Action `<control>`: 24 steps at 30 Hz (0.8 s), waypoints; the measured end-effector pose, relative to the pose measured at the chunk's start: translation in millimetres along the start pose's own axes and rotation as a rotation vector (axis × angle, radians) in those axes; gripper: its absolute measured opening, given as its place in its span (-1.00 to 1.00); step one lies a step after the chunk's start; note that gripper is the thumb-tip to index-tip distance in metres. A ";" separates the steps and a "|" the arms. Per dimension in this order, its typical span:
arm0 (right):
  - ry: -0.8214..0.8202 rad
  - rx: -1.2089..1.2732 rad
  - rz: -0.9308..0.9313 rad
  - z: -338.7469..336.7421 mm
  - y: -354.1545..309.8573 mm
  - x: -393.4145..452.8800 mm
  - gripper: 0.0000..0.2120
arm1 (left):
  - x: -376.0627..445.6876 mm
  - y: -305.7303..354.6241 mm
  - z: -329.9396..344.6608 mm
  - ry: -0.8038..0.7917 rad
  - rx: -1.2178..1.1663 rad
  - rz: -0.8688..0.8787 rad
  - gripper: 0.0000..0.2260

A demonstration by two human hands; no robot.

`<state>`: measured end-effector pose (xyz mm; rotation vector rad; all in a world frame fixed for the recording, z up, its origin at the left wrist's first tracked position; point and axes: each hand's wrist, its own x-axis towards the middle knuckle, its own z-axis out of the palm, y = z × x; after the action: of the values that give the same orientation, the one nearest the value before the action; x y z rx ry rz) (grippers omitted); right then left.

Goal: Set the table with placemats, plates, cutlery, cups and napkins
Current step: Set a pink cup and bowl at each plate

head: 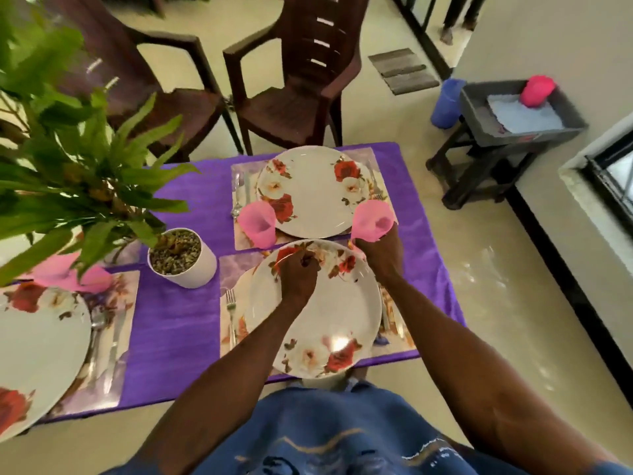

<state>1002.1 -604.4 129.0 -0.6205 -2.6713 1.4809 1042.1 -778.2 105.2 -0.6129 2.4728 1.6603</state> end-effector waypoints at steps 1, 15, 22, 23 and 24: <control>-0.033 -0.003 0.001 -2.1 4.2 5.5 -0.34 | -2.3 1.3 4.9 0.022 0.003 0.005 -0.86; -0.316 -0.025 -0.093 -15.2 34.1 24.0 -0.20 | -36.7 15.4 35.1 0.152 0.036 -0.066 -0.90; -0.251 -0.112 -0.077 -23.6 48.7 8.1 -0.29 | -41.0 13.7 42.7 0.088 0.076 -0.048 -0.88; -0.230 -0.112 -0.078 -24.2 51.8 5.0 -0.34 | -41.1 12.7 43.5 0.080 0.092 -0.038 -0.88; -0.215 -0.111 -0.078 -26.1 52.5 -0.8 -0.39 | -42.1 10.9 44.0 0.074 0.103 -0.028 -0.87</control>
<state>1025.6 -558.9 100.5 -0.3757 -2.9170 1.4646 1070.3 -723.3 109.8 -0.7053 2.5692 1.5154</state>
